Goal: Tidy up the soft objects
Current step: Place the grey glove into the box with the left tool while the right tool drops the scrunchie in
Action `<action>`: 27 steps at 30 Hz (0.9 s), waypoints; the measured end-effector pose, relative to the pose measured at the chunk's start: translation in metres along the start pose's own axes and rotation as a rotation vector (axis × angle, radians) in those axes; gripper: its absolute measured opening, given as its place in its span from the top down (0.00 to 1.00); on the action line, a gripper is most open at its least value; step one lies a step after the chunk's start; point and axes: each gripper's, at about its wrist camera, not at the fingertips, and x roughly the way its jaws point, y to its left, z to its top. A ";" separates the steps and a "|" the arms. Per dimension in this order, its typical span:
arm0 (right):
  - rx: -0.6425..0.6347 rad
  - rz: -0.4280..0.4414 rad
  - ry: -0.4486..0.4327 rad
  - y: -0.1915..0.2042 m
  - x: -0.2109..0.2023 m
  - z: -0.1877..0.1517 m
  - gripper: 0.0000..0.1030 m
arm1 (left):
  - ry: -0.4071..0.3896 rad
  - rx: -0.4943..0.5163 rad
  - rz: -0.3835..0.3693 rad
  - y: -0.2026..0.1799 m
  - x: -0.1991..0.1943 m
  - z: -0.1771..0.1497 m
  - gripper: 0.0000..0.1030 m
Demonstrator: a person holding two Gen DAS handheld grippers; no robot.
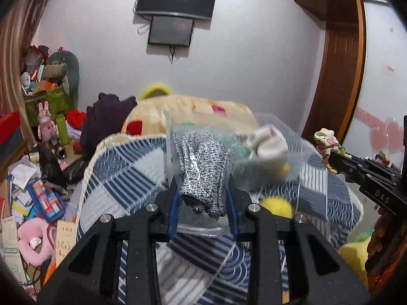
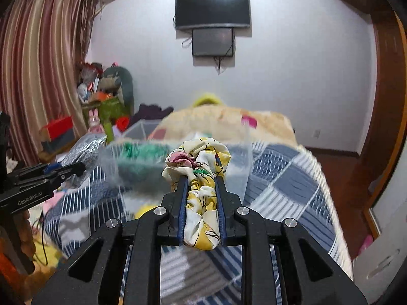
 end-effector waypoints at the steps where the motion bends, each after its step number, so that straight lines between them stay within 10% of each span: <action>1: 0.001 -0.003 -0.013 -0.001 -0.001 0.004 0.82 | -0.011 0.000 0.000 0.000 0.000 0.005 0.69; 12: 0.014 -0.053 -0.074 -0.008 0.016 0.034 0.82 | -0.067 -0.008 -0.013 -0.003 0.013 0.044 0.69; 27: 0.005 -0.089 0.110 -0.011 0.072 0.025 0.82 | 0.056 0.027 -0.023 -0.009 0.081 0.045 0.69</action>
